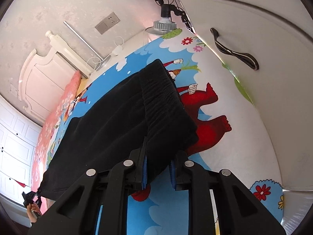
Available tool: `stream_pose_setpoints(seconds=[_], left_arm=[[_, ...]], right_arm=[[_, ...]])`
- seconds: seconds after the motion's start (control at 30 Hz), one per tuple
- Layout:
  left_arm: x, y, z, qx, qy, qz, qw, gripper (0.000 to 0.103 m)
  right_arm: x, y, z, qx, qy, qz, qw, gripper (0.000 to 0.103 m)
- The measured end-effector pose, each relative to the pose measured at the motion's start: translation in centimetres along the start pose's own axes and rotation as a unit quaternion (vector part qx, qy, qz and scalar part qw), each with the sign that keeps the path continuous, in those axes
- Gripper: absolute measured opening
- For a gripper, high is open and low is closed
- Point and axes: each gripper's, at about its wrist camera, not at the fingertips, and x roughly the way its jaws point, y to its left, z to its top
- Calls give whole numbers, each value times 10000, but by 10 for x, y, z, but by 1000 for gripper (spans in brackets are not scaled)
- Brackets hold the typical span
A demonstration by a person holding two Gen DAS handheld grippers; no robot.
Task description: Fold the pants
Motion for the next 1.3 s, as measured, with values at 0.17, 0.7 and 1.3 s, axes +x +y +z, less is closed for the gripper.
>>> stream_pose_setpoints(seconds=[0.17,0.7,1.3], left_arm=[[9,-31,15,444,66,-9,9990,8],[30,-16,18,285,109,120,9995,8],[18,3,3,25,-47,-126,9999,8]], right_arm=[[23,3,-4,-159,88,-333,9993,20],[19,4,-18,-311,-60,-281,9991,20],[24,6,-8,-405,-32,-362,9985,20]])
